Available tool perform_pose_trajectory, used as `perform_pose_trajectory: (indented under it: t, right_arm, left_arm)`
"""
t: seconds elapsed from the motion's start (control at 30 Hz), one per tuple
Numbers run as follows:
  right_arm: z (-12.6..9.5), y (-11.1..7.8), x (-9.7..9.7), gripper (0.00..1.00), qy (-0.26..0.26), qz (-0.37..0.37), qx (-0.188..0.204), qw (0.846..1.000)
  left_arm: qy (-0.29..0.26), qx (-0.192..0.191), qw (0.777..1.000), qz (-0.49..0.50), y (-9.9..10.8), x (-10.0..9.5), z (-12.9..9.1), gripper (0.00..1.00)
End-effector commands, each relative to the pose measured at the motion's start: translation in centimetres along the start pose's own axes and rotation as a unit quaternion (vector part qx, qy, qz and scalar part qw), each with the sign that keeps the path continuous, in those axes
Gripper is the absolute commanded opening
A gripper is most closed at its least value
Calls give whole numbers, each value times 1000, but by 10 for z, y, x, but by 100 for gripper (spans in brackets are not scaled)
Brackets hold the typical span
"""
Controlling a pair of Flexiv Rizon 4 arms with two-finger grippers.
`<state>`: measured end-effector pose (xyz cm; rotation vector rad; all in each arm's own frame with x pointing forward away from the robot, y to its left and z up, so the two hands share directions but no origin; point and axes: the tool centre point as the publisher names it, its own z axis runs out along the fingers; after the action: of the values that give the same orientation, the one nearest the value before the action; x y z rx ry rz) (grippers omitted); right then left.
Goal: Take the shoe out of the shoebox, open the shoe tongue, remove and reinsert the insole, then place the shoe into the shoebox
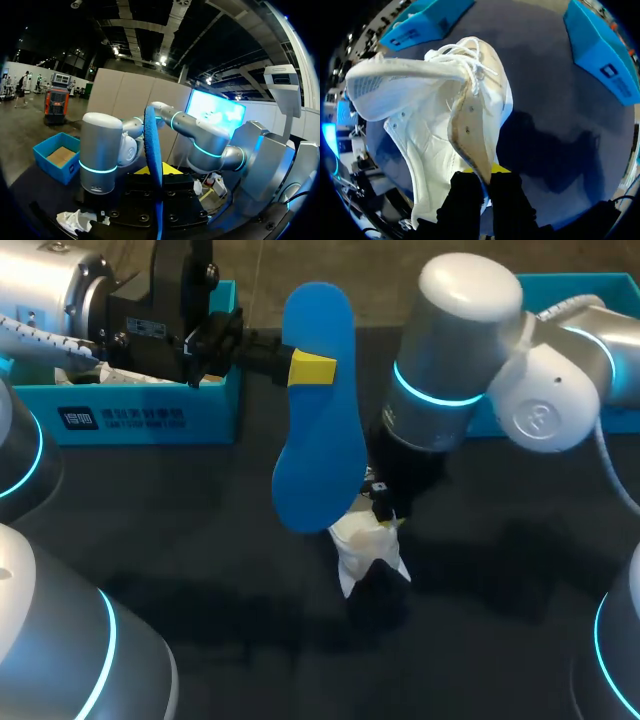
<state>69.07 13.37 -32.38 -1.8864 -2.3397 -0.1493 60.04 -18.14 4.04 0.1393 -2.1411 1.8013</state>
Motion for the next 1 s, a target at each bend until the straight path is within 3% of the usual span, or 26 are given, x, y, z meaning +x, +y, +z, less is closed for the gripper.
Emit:
perform_pose_trajectory:
  t: [0.03,0.2,0.37,1.0]
  right_arm:
    - [-1,-19,-15,0,38,129,-51,990]
    - [1,-35,-22,0,55,176,-66,981]
    - [9,-45,-16,0,58,188,-72,978]
    - [43,-43,6,0,62,135,-59,987]
  left_arm:
    - [0,0,1000,0,1,0,1,0]
    - [0,0,1000,0,1,0,1,0]
    - [0,0,1000,0,1,0,1,0]
    - [0,0,1000,0,1,0,1,0]
